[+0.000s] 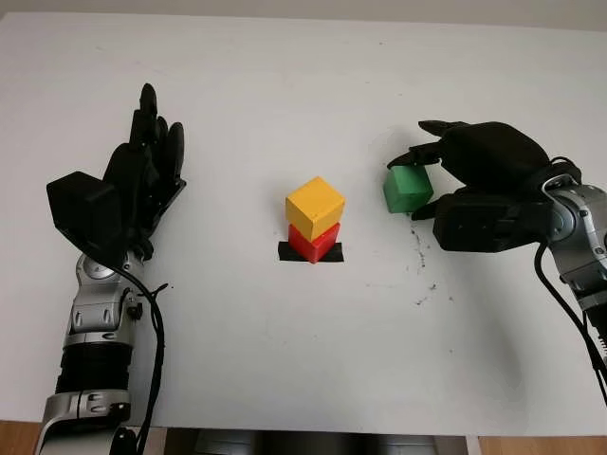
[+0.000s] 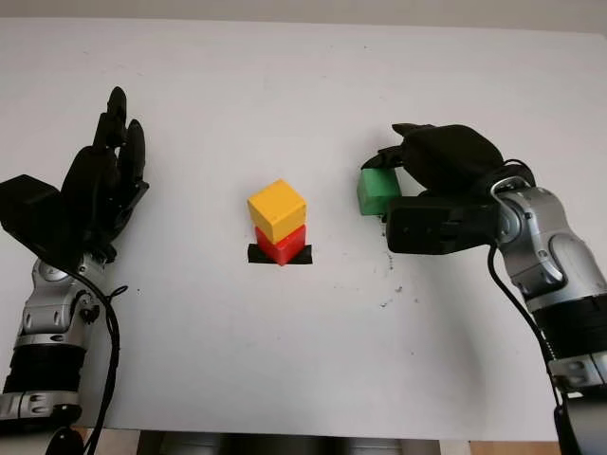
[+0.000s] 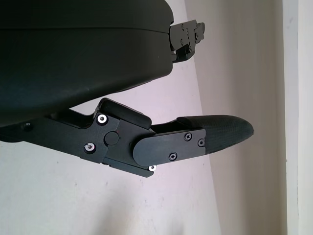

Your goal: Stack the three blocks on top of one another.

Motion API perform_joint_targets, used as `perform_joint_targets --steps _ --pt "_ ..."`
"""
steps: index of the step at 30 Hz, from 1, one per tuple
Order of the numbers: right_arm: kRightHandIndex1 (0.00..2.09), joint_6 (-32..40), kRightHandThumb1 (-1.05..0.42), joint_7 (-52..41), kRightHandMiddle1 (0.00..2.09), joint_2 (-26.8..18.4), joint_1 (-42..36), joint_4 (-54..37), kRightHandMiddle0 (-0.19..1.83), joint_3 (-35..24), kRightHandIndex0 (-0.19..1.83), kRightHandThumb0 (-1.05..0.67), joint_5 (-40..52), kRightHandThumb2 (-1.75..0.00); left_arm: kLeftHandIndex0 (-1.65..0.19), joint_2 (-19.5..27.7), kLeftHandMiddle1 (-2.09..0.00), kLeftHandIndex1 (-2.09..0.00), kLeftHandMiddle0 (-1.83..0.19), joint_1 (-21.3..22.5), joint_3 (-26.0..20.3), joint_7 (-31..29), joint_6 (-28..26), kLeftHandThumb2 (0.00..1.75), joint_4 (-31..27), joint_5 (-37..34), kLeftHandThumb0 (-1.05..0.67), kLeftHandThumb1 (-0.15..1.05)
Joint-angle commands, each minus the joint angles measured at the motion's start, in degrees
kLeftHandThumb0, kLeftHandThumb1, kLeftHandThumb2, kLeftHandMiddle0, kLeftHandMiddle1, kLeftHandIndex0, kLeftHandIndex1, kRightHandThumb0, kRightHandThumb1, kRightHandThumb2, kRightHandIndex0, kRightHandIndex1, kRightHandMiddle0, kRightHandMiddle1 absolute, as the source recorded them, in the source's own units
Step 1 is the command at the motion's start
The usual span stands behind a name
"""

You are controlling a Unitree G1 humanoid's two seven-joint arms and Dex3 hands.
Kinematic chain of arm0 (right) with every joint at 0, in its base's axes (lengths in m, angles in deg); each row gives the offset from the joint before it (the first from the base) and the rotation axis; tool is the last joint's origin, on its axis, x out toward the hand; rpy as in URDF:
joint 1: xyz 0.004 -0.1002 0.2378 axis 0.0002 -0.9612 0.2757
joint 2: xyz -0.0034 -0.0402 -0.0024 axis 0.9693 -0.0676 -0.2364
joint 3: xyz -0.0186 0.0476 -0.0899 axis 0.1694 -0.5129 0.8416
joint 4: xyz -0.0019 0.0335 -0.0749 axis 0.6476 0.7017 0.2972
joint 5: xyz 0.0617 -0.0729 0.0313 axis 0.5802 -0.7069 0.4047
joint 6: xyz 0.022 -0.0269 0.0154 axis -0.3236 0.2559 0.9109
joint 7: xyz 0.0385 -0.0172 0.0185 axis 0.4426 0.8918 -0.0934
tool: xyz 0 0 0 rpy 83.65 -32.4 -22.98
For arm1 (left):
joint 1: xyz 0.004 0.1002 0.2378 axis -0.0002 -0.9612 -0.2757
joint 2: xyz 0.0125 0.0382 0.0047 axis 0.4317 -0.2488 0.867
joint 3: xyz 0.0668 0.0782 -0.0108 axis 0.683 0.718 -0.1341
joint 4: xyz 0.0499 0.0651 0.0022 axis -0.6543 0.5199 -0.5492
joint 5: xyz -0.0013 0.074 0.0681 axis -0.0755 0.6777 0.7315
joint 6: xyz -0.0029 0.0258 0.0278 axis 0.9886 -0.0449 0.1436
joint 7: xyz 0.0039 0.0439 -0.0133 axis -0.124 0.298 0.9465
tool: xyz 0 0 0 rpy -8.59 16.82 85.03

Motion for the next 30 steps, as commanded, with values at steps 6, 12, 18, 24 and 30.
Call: perform_joint_targets --steps 6,12,18,24,30 --pt "0.07 -4.21 -0.90 4.89 1.07 0.14 -0.01 2.85 0.56 -1.20 0.39 -0.34 0.94 -0.05 0.19 0.76 0.00 0.00 0.19 -0.40 0.13 0.06 0.08 0.58 -0.93 0.50 -0.79 1.05" --pt "0.07 -4.43 -0.89 5.94 1.09 -0.07 0.16 2.65 0.55 -1.59 0.41 -0.33 0.80 -0.05 0.19 0.66 -0.01 0.00 0.19 -0.31 0.10 0.25 0.24 0.57 -0.76 0.51 -0.79 1.05" --pt "0.07 -5.17 -0.88 7.04 1.09 -0.37 0.97 3.15 0.56 -2.28 0.42 -0.32 1.34 -0.05 0.19 0.91 -0.01 0.00 0.19 -0.18 -0.02 -0.11 0.38 0.58 -0.26 0.42 -0.79 1.05" --pt "0.05 -3.81 -0.90 2.04 1.22 0.90 2.81 3.43 0.48 -4.87 0.39 -0.30 8.26 -0.06 0.19 0.78 -0.01 0.00 0.19 -0.02 0.08 0.25 0.15 0.56 -0.37 0.63 -0.80 1.05" --pt "0.05 -4.68 -0.92 -5.74 1.42 1.25 6.01 4.47 0.39 -6.91 0.37 -0.32 16.74 -0.05 0.19 0.86 -0.01 0.00 0.19 -0.11 0.14 0.21 -0.04 0.56 -0.53 0.77 -0.79 1.05"
